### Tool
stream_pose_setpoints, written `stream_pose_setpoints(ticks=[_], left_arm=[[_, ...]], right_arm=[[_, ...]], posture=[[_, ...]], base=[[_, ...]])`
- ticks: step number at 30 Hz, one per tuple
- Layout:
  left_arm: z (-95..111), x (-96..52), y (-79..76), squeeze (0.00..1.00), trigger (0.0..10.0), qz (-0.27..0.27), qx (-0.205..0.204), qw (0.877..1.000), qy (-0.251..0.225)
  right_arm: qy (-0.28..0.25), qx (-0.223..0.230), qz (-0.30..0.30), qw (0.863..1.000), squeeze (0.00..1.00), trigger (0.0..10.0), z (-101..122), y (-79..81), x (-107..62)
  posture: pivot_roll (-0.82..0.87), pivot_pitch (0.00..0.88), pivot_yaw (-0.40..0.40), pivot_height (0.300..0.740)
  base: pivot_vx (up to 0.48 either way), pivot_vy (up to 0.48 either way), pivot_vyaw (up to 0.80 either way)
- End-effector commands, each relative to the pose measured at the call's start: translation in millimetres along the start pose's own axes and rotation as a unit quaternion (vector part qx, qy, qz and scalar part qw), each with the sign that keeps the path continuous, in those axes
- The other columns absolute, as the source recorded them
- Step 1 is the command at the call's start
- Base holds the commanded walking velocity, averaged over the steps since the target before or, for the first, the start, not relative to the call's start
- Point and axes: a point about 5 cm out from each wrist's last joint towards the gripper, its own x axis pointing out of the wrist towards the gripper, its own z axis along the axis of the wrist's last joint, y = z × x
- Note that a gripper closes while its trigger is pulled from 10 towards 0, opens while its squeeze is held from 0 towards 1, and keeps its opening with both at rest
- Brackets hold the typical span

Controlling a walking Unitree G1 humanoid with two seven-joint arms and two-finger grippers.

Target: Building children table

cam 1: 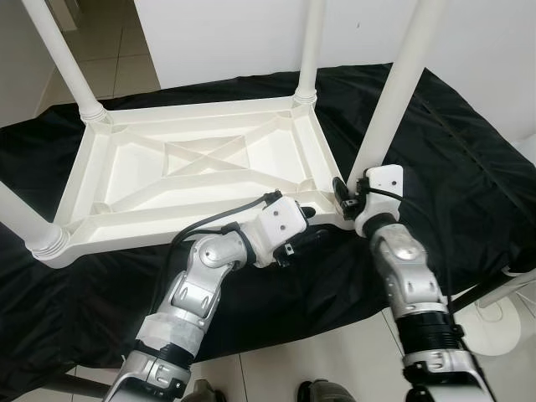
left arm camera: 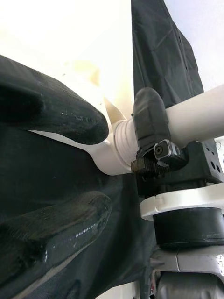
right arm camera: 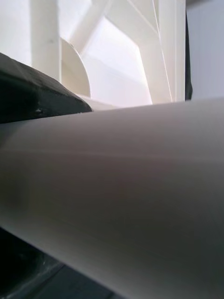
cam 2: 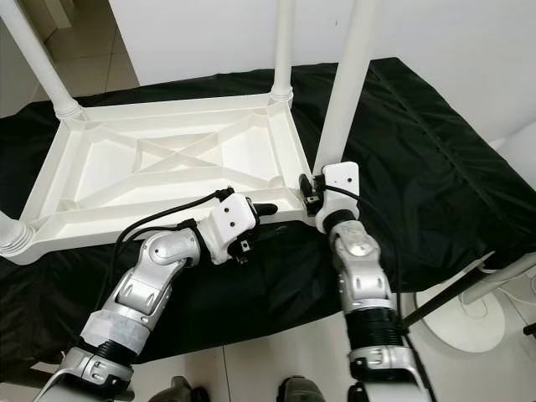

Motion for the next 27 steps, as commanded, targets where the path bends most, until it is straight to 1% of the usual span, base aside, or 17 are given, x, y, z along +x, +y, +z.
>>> stream_pose_setpoints(ticks=[1, 2, 4, 6, 7, 8, 9, 11, 15, 16, 17, 18, 23, 24, 25, 27], left_arm=[[-1, -1.7, 4.0, 0.0, 10.0, 0.054, 0.003, 0.999, 0.007], [-1, -1.5, 3.5, 0.0, 10.0, 0.054, 0.002, 0.999, 0.007], [-1, -1.2, 3.2, 0.0, 10.0, 0.053, 0.002, 0.999, 0.007], [-1, -0.9, 2.6, 0.0, 10.0, 0.053, 0.003, 0.999, 0.007], [-1, -0.9, 2.6, 0.0, 10.0, 0.053, 0.003, 0.999, 0.007], [-1, -0.8, 2.3, 0.0, 10.0, 0.052, 0.003, 0.999, 0.006], [-1, -0.8, 2.3, 0.0, 10.0, 0.052, 0.003, 0.999, 0.006], [-1, -0.9, 1.8, 0.0, 10.0, 0.052, 0.003, 0.999, 0.006], [-2, -0.9, 1.2, 0.0, 10.0, 0.051, 0.003, 0.999, 0.007], [-2, -0.7, 1.2, 0.0, 10.0, 0.05, 0.002, 0.999, 0.007], [-2, -0.7, 1.2, 0.0, 10.0, 0.05, 0.002, 0.999, 0.007], [-2, -0.5, 1.1, 0.0, 10.0, 0.051, 0.003, 0.999, 0.007], [-2, -0.5, 0.8, 0.0, 10.0, 0.052, 0.002, 0.999, 0.006], [-2, -0.9, 1.1, 0.0, 10.0, 0.053, 0.002, 0.999, 0.007], [-2, -0.9, 1.1, 0.0, 10.0, 0.053, 0.002, 0.999, 0.007], [-2, -1.4, 1.8, 0.0, 10.0, 0.054, 0.002, 0.999, 0.007]], right_arm=[[0.018, 0.002, -0.033, 0.999, 0.0, 10.0, -7, -1.3, -3.9], [0.018, 0.007, -0.058, 0.998, 0.0, 10.0, -6, 7.4, -6.1], [0.019, 0.01, -0.072, 0.997, 0.0, 10.0, -6, 12.8, -6.9], [0.01, 0.029, -0.071, 0.997, 0.0, 10.0, -3, 20.9, -7.2], [0.01, 0.029, -0.071, 0.997, 0.0, 10.0, -3, 20.9, -7.2], [0.002, 0.036, -0.06, 0.998, 0.0, 10.0, 1, 25.8, -7.5], [0.002, 0.036, -0.06, 0.998, 0.0, 10.0, 1, 25.8, -7.5], [-0.006, 0.039, -0.047, 0.998, 0.0, 10.0, 5, 30.8, -8.8], [-0.007, 0.038, -0.047, 0.998, 0.0, 10.0, 6, 29.9, -10.7], [-0.006, 0.036, -0.05, 0.998, 0.39, 10.0, 6, 27.8, -11.9], [-0.006, 0.036, -0.05, 0.998, 0.39, 10.0, 6, 27.8, -11.9], [-0.008, 0.039, -0.05, 0.998, 1.0, 10.0, 6, 25.8, -13.8], [-0.014, 0.042, -0.041, 0.998, 1.0, 10.0, 6, 21.1, -17.9], [-0.018, 0.037, -0.031, 0.999, 1.0, 10.0, 5, 15.7, -21.2], [-0.018, 0.037, -0.031, 0.999, 1.0, 10.0, 5, 15.7, -21.2], [-0.019, 0.027, -0.011, 0.999, 1.0, 10.0, 2, 7.7, -26.2]], posture=[[-0.13, 0.078, 0.045, 0.74], [-0.13, 0.075, 0.043, 0.74], [-0.13, 0.075, 0.043, 0.74], [-0.13, 0.072, 0.043, 0.74], [-0.13, 0.072, 0.043, 0.74], [-0.13, 0.07, 0.043, 0.74], [-0.13, 0.07, 0.043, 0.74], [-0.13, 0.07, 0.043, 0.74], [-0.13, 0.068, 0.042, 0.74], [-0.13, 0.068, 0.041, 0.74], [-0.13, 0.068, 0.041, 0.74], [-0.13, 0.068, 0.04, 0.74], [-0.13, 0.067, 0.036, 0.74], [-0.13, 0.067, 0.035, 0.74], [-0.13, 0.067, 0.035, 0.74], [-0.13, 0.068, 0.033, 0.74]], base=[[0.0, 0.0, 0.0], [0.0, 0.0, 0.0], [0.0, 0.0, 0.0], [0.0, 0.0, 0.0], [0.0, 0.0, 0.0], [0.0, 0.0, 0.0], [0.0, 0.0, 0.0], [0.0, 0.0, 0.0], [0.0, 0.0, 0.0], [0.0, 0.0, 0.0], [0.0, 0.0, 0.0], [0.0, 0.0, 0.0], [0.0, 0.0, 0.0], [0.0, 0.0, 0.0], [0.0, 0.0, 0.0], [0.0, 0.0, 0.0]])
